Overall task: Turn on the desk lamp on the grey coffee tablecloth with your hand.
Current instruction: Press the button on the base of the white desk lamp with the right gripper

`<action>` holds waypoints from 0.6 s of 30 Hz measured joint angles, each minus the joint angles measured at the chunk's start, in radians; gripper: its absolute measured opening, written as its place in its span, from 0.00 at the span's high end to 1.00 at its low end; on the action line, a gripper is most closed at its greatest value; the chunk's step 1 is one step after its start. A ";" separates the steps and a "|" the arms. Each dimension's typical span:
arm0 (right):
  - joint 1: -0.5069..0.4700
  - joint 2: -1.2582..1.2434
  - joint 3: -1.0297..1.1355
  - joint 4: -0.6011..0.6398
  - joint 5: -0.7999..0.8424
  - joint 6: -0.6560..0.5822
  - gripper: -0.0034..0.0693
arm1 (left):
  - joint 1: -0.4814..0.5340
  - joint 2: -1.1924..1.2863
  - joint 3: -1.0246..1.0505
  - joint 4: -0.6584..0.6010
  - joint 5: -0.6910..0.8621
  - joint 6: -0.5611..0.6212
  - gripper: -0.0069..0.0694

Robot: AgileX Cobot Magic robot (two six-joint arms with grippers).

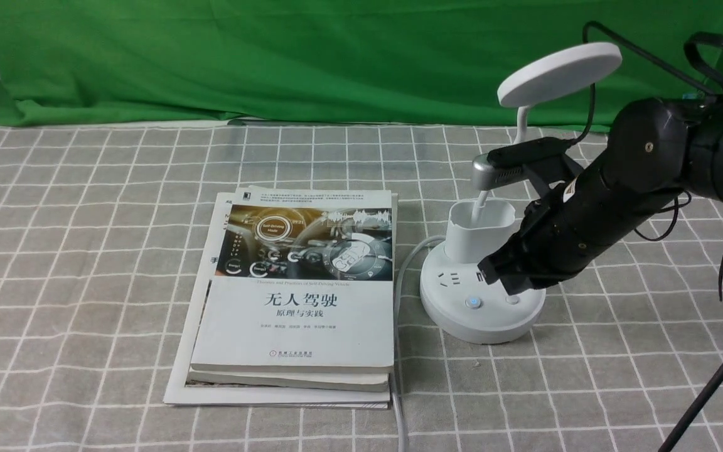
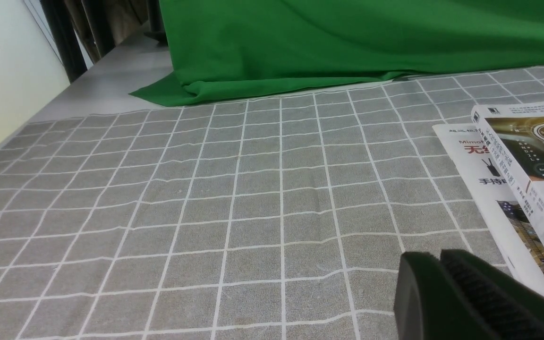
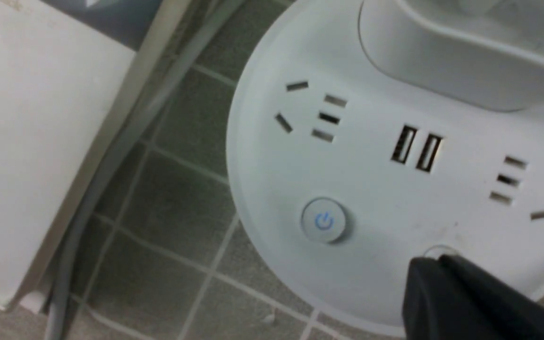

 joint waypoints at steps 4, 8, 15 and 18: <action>-0.003 0.046 0.000 -0.003 -0.013 0.009 0.91 | 0.000 0.000 0.000 0.000 0.000 0.001 0.88; -0.015 0.075 -0.014 0.007 -0.009 0.013 0.91 | 0.000 0.000 0.000 0.000 0.000 0.001 0.88; -0.010 0.065 -0.015 0.009 -0.004 0.010 0.91 | 0.000 0.000 0.000 0.000 0.000 0.001 0.88; -0.005 0.019 -0.007 0.004 0.012 0.010 0.91 | 0.000 0.000 0.000 0.000 0.000 0.001 0.88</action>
